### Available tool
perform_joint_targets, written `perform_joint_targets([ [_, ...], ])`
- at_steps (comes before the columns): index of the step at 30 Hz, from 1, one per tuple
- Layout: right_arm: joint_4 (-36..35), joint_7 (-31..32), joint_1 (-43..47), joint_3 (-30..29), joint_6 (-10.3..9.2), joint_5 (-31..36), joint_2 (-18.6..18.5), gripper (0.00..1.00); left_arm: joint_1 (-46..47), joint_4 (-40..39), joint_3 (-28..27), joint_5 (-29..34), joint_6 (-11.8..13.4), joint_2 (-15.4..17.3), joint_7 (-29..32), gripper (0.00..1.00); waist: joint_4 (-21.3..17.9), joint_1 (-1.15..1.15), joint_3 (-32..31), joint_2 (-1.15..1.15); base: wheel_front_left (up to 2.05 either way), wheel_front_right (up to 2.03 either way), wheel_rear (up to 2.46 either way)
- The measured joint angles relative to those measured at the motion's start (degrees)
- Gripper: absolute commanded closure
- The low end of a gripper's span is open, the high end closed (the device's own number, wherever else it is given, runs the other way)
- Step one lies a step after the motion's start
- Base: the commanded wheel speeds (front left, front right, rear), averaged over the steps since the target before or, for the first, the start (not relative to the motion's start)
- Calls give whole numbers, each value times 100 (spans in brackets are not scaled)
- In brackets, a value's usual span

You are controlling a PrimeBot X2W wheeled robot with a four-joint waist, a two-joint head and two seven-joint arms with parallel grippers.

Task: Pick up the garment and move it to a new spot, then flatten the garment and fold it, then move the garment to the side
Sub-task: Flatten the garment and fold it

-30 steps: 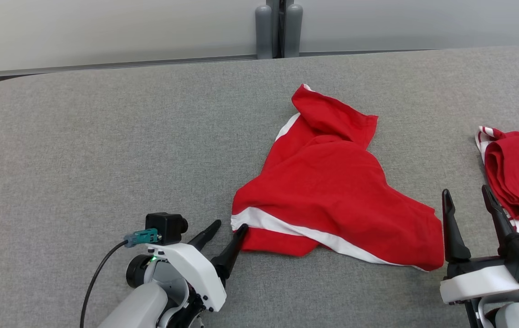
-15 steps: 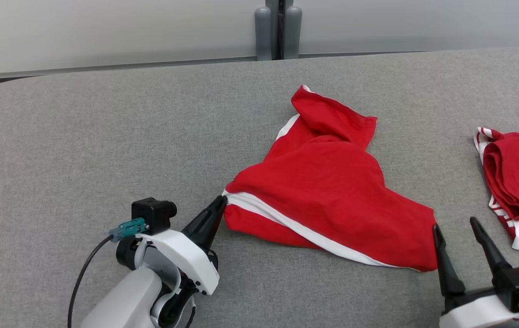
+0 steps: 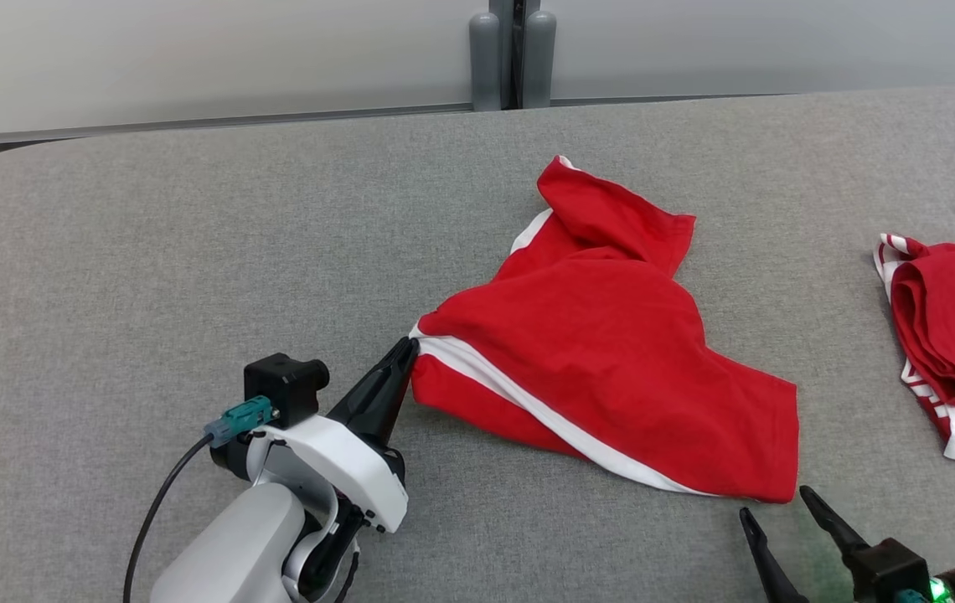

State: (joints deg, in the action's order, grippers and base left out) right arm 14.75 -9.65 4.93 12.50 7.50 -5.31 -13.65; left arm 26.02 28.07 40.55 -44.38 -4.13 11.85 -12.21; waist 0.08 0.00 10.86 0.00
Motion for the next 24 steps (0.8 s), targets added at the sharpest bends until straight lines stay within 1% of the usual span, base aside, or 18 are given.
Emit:
perform_joint_targets([
  [4, 232, 91, -196, 178, 0, -3, -38, 0, 15, -35, 31, 9, 20, -1, 10, 100, 46, 0, 42, 0, 0, 0, 0],
  [12, 521, 75, -449, 372, 0, -62, -120, 0, 42, -59, 68, 18, 35, 13, 57, 100, 163, 0, 107, 0, 0, 0, 0],
  [13, 550, 75, -479, 422, 0, -109, -126, 29, 43, -63, 74, 18, 42, 15, 59, 100, 175, 0, 112, 0, 0, 0, 0],
  [14, 578, 75, -508, 476, 0, -141, -136, 63, 47, -67, 80, 18, 43, 19, 60, 100, 188, 0, 117, 0, 0, 0, 0],
  [15, 602, 68, -533, 527, 0, -182, -158, 100, 52, -68, 87, 18, 44, 21, 62, 100, 198, 0, 118, 0, 0, 0, 0],
  [20, 671, 5, -598, 706, 1, -323, -241, 100, 52, -59, 132, 100, 102, 75, 64, 100, 222, 0, 74, 0, 0, 0, 0],
  [22, 569, -5, -603, 878, 0, -558, -341, 100, 51, -55, 146, 160, 126, 154, 34, 100, 215, 0, 8, 0, 0, 0, 0],
  [24, 325, -19, -605, 1067, 0, -945, -402, 100, 52, -67, 185, 269, 168, 220, 0, 100, 207, 0, -54, 0, 0, 0, 0],
])
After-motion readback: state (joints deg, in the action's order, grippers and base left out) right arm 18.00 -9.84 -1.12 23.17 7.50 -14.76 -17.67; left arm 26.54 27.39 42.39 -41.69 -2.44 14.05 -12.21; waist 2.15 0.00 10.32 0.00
